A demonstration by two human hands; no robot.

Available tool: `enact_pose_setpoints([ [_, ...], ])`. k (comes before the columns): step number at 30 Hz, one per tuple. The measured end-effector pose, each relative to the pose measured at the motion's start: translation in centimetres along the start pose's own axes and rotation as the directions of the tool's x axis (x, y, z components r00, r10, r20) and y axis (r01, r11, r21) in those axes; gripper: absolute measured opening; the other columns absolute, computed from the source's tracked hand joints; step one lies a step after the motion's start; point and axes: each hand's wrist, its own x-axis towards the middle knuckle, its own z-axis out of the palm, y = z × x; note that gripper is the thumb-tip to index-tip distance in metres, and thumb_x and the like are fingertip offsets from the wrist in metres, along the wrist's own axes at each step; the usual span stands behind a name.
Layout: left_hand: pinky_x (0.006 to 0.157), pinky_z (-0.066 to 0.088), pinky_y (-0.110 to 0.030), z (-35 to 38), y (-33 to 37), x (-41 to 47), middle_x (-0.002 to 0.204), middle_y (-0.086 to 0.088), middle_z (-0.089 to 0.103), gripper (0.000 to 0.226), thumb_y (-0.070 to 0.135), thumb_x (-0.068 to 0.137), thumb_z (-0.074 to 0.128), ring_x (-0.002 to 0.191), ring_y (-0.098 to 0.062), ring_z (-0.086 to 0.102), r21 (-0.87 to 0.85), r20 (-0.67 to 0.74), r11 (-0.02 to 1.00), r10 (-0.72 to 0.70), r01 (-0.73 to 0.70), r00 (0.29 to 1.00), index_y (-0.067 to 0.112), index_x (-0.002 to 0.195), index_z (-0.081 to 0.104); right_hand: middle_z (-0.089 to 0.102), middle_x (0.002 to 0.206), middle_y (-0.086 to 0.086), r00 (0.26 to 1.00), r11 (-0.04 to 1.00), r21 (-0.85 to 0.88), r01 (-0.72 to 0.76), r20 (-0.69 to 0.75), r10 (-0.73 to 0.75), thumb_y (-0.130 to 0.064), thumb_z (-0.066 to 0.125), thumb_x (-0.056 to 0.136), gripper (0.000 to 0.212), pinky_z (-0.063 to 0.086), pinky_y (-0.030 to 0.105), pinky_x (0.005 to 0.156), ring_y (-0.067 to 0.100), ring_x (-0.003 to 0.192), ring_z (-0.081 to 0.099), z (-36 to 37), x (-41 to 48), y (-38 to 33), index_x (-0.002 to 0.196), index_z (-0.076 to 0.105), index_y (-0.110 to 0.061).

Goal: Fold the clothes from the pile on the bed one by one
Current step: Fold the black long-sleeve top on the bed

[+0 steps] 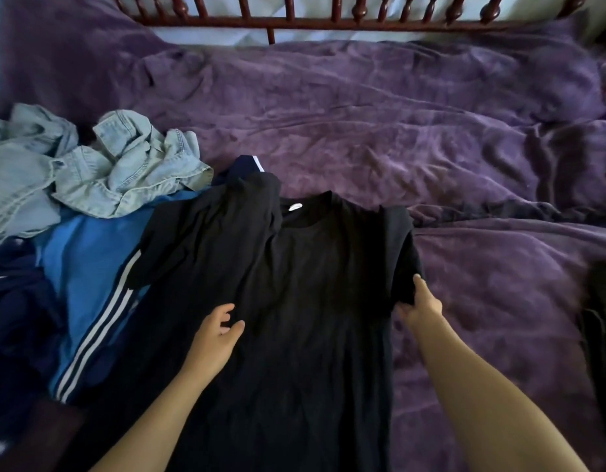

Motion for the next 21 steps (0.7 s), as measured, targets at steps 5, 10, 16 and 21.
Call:
enact_pose_setpoints([
  [5,0.089,0.037,-0.027,0.6,1.2,2.4,0.136,-0.007,0.046,0.043,0.025,0.095,0.051,0.105,-0.011,0.045,0.020,0.032,1.000,-0.016,0.016,0.999,0.017,0.137,0.042,0.061,0.063,0.008,0.986,0.986,0.009,-0.165,0.005,0.165,-0.014,0.066,0.085,0.013,0.044,0.022,0.031,0.020,0.036,0.059,-1.0,0.9,-2.2,0.078,0.056,-0.009],
  [10,0.089,0.037,-0.027,2.0,1.9,2.6,0.131,-0.005,0.051,0.041,0.025,0.095,0.051,0.104,-0.012,0.047,0.019,0.083,1.000,-0.004,0.003,0.997,0.018,0.134,0.045,0.052,0.077,0.001,0.784,0.847,-0.127,0.516,-0.331,-0.526,0.002,0.058,0.084,0.015,0.047,0.022,0.067,0.017,0.077,0.051,-3.7,-0.8,-3.1,0.097,0.056,-0.006],
  [16,0.098,0.042,-0.036,3.3,1.8,1.7,0.125,-0.004,0.055,0.039,0.026,0.096,0.049,0.114,-0.020,0.052,-0.014,0.154,0.999,-0.046,0.048,0.987,0.018,0.134,0.044,0.059,0.118,0.006,0.350,0.016,-0.534,0.845,0.530,-0.772,-0.007,0.064,0.081,0.030,0.041,0.017,0.087,0.032,0.109,0.055,0.2,-6.3,3.7,0.110,0.065,-0.007],
  [21,0.098,0.042,-0.036,4.1,1.6,1.8,0.116,-0.001,0.053,0.042,0.025,0.096,0.049,0.108,-0.018,0.053,-0.066,0.227,0.988,-0.119,0.138,0.967,0.015,0.136,0.042,0.009,0.156,0.021,0.364,-0.610,-0.221,0.761,0.923,0.121,-0.016,0.055,0.087,0.071,0.034,0.039,0.105,0.032,0.132,0.036,-0.7,-6.0,8.9,0.148,0.023,-0.032],
])
